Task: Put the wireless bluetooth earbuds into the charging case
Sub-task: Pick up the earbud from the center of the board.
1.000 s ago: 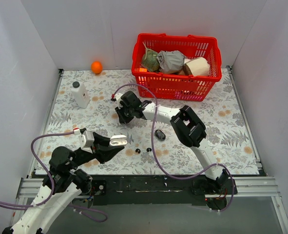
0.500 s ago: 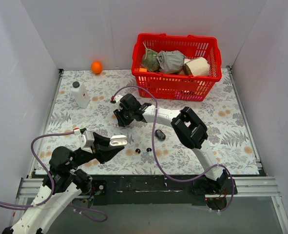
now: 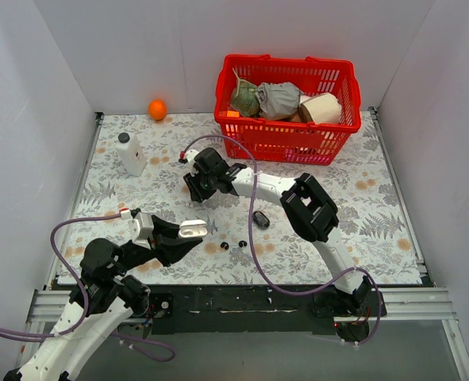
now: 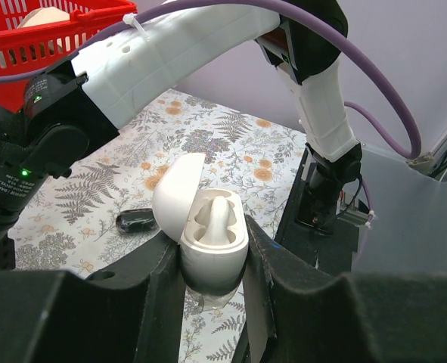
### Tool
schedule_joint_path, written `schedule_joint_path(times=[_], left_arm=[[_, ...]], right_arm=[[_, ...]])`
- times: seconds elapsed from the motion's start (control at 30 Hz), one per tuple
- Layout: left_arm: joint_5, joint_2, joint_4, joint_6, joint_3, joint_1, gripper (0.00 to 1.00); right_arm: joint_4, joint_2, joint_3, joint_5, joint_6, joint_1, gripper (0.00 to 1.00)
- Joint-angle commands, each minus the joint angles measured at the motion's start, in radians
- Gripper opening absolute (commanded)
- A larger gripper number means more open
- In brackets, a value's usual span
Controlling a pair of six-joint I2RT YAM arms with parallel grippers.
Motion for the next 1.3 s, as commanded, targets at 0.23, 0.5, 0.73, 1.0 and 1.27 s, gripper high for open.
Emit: schedule_joint_path(times=[0.23, 0.5, 0.73, 1.0, 1.27], left_arm=[[-0.005, 0.007, -0.006, -0.004, 0.008, 0.0, 0.0], [-0.004, 0.001, -0.004, -0.01, 0.003, 0.0, 0.0], [-0.002, 0.003, -0.004, -0.014, 0.0, 0.0, 0.0], [-0.001, 0.004, 0.005, -0.019, -0.007, 0.0, 0.0], [0.005, 0.006, 0.011, -0.024, -0.004, -0.002, 0.0]], right_arm=[[-0.019, 0.041, 0.118, -0.073, -0.006, -0.005, 0.41], [-0.025, 0.057, 0.105, -0.071, -0.01, -0.005, 0.41], [-0.013, 0.049, 0.067, -0.067, -0.01, -0.005, 0.41], [-0.007, 0.035, 0.032, -0.07, -0.017, 0.0, 0.41], [-0.004, 0.034, 0.019, -0.074, -0.02, 0.009, 0.42]])
